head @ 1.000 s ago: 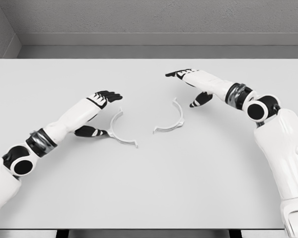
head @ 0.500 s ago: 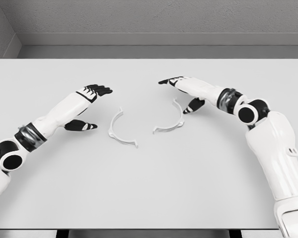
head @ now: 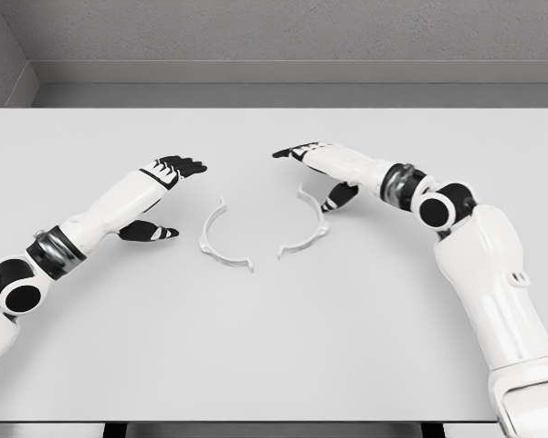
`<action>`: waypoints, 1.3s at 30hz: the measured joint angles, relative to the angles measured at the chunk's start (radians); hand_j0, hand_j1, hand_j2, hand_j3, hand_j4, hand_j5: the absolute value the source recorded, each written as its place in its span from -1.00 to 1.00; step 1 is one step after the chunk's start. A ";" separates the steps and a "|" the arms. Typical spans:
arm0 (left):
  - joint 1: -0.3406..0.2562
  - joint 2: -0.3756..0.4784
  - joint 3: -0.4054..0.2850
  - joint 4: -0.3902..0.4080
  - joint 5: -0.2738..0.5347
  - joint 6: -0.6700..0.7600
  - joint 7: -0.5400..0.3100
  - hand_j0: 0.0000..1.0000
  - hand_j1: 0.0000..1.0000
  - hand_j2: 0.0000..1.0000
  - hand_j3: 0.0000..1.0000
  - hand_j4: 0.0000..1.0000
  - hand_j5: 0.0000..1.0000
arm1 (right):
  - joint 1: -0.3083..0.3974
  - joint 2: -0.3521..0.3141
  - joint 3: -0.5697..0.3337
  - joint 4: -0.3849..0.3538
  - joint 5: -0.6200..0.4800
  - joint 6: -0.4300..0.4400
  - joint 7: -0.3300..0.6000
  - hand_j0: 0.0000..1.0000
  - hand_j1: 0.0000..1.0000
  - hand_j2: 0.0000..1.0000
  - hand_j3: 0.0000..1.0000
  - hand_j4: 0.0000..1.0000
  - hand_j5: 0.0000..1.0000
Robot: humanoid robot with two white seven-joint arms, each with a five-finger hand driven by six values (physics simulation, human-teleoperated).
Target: Assemble PVC drainage pipe clamps
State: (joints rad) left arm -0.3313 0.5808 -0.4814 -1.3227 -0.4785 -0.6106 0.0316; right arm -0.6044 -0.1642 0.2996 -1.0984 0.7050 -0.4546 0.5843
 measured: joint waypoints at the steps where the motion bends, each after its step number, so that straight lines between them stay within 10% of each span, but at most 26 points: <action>1: 0.000 0.000 0.000 0.000 0.000 0.000 0.000 1.00 1.00 1.00 1.00 1.00 1.00 | -0.008 0.004 0.006 0.000 0.001 0.003 0.000 1.00 1.00 1.00 1.00 1.00 1.00; 14: 0.003 -0.007 -0.008 -0.007 -0.005 0.000 0.000 1.00 1.00 1.00 1.00 1.00 1.00 | -0.015 0.015 -0.007 -0.007 -0.004 0.019 0.001 1.00 1.00 1.00 1.00 1.00 1.00; 25: -0.011 -0.030 -0.026 0.013 -0.012 0.000 0.000 1.00 1.00 1.00 1.00 1.00 1.00 | 0.192 -0.103 -0.074 -0.291 -0.014 0.011 0.005 1.00 1.00 1.00 1.00 1.00 1.00; 39: -0.012 -0.063 -0.030 0.040 -0.014 0.000 -0.001 1.00 1.00 1.00 1.00 1.00 1.00 | 0.196 -0.079 -0.007 -0.327 -0.014 0.019 0.007 1.00 1.00 1.00 1.00 1.00 1.00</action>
State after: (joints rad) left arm -0.3436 0.5173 -0.5113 -1.2824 -0.4924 -0.6106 0.0304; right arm -0.4080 -0.2437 0.2924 -1.4250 0.6910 -0.4358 0.5915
